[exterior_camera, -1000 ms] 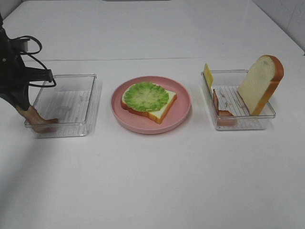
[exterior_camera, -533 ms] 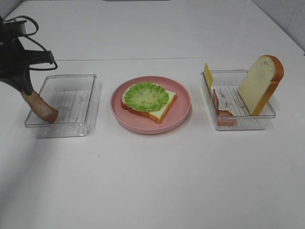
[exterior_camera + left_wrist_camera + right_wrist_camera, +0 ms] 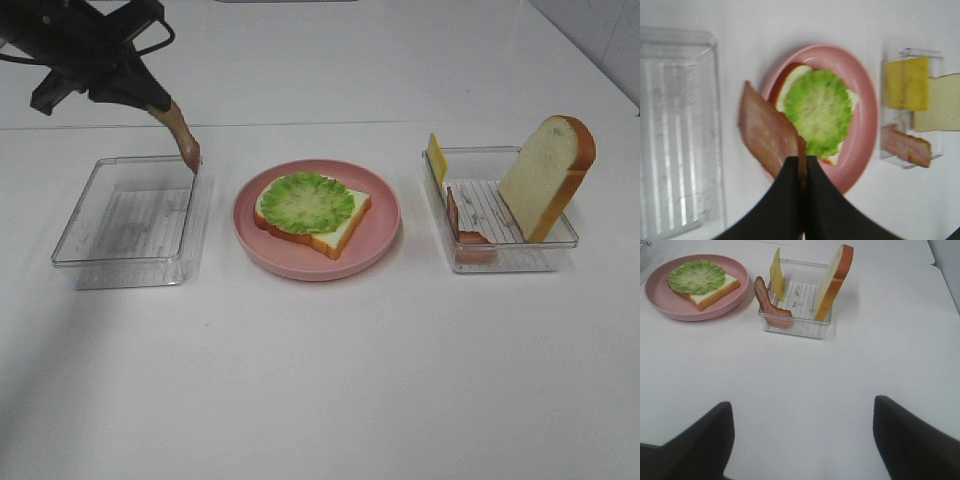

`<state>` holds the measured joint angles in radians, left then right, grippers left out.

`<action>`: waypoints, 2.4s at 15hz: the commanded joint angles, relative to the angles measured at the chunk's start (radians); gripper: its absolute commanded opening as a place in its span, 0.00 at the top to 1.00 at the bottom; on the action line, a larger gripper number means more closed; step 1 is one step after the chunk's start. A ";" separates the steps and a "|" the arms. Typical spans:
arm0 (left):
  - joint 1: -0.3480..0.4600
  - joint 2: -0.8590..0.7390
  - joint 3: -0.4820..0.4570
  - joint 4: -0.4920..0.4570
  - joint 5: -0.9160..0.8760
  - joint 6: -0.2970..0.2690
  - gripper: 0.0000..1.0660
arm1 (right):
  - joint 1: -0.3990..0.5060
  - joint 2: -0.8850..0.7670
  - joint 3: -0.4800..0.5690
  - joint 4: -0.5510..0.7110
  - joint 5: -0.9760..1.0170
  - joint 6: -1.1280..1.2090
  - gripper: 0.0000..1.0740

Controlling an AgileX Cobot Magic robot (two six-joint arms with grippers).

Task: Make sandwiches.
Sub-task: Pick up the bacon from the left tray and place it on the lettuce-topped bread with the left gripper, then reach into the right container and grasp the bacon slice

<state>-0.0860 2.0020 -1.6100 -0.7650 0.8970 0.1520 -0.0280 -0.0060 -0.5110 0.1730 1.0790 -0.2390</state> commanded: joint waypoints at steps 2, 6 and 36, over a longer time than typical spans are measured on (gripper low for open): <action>-0.062 0.006 -0.004 -0.222 -0.096 0.150 1.00 | -0.007 -0.011 0.003 0.003 -0.003 -0.004 0.32; -0.193 0.090 -0.004 -0.430 -0.180 0.217 1.00 | -0.007 -0.011 0.003 0.003 -0.003 -0.004 0.32; -0.229 0.000 -0.004 0.286 -0.111 0.170 0.15 | -0.007 -0.011 0.003 0.003 -0.003 -0.004 0.32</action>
<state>-0.3150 2.0620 -1.6120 -0.5980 0.7330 0.4090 -0.0280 -0.0060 -0.5110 0.1730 1.0790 -0.2390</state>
